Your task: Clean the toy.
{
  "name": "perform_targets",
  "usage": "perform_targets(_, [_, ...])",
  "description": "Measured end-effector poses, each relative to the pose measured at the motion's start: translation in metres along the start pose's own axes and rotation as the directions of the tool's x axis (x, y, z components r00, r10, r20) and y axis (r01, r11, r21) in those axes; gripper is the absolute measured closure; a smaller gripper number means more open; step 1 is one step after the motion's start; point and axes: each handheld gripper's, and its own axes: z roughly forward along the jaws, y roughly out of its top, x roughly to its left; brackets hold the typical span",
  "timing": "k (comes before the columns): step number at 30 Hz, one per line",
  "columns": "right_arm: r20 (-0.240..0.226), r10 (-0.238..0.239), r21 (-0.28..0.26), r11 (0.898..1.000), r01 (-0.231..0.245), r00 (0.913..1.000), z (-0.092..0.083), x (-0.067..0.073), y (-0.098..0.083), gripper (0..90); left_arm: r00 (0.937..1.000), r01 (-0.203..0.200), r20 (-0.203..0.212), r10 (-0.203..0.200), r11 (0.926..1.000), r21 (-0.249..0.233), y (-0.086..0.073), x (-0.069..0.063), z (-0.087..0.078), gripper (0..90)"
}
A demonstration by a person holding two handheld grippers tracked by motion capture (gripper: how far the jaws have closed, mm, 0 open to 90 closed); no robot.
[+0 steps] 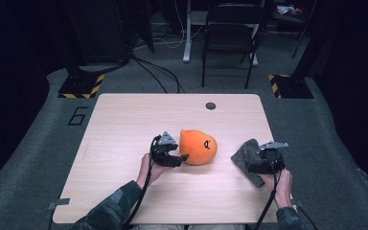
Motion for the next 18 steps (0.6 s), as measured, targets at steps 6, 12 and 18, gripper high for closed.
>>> perform_targets(6, [-0.003, 0.008, 0.012, 1.0, -0.008, 1.0, 0.009, -0.003, 0.0, 12.0, 0.9996, -0.024, -0.01, 0.025, 0.999, 0.038, -0.007, -0.001, 0.004, 37.9])
perform_targets(12, [0.02, 0.016, 0.04, 0.999, -0.016, 0.9997, 0.02, -0.006, 0.002, 10.2, 0.9989, -0.043, 0.019, 0.042, 0.9975, 0.056, -0.014, -0.002, 0.009, 51.0])
perform_targets(18, [0.024, 0.021, 0.101, 0.995, -0.023, 0.9995, 0.035, -0.01, 0.002, 7.9, 0.9985, -0.051, 0.024, 0.05, 0.9983, 0.03, -0.015, -0.002, 0.011, 59.1])
